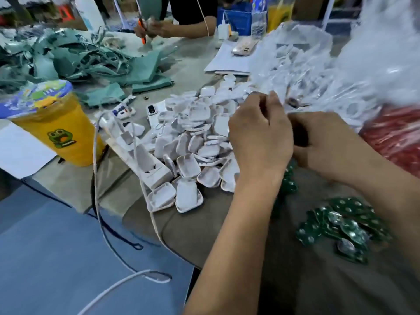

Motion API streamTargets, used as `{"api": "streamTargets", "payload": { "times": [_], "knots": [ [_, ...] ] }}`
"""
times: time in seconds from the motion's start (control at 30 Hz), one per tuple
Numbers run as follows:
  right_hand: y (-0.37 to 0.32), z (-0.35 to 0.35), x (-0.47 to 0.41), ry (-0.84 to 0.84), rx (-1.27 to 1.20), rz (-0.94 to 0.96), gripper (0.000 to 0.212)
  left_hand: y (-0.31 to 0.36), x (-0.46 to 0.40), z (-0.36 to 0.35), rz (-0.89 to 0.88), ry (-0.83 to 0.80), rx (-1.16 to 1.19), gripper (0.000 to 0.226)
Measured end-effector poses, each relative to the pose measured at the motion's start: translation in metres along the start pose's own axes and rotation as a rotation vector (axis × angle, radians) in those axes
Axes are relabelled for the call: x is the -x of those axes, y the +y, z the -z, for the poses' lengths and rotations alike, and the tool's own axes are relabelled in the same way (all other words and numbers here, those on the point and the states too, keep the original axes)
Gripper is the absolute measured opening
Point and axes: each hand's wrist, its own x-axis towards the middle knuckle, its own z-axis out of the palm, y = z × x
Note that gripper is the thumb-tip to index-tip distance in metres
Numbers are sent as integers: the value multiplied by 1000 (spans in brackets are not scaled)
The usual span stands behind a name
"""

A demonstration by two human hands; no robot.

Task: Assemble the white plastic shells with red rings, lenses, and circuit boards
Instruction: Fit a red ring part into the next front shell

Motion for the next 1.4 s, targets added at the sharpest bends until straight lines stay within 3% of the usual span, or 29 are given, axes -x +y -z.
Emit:
{"api": "streamTargets", "payload": {
  "times": [0.2,0.33,0.47,0.6,0.77,0.87,1.0,1.07,1.17,1.3,1.4],
  "knots": [
    [22,-18,36,-198,19,0,53,6,-13,-31,18,-83,155,37],
    [33,-18,34,-158,-7,-32,38,11,-18,-43,31,-119,205,40],
    [34,-10,34,-177,115,-54,37,10,-24,-46,-11,-89,290,39],
    [50,5,39,-86,96,-98,34,5,-27,-47,-65,-90,322,36],
    [60,16,48,-39,-8,-159,15,4,-20,-59,-113,-170,348,37],
    [67,21,56,-44,-30,-225,16,8,-10,-71,-166,-256,354,37],
    [77,37,64,-24,39,-283,23,15,7,-91,-339,-405,195,39],
    [80,43,65,-92,89,-287,11,19,11,-95,-384,-431,151,39],
    [76,47,64,-133,143,-311,26,20,4,-92,-352,-424,190,40],
    [68,40,54,-12,312,-285,22,13,-12,-77,-244,-326,238,41],
    [60,27,44,4,423,-310,39,6,-17,-68,-139,-254,269,41]
  ]
}}
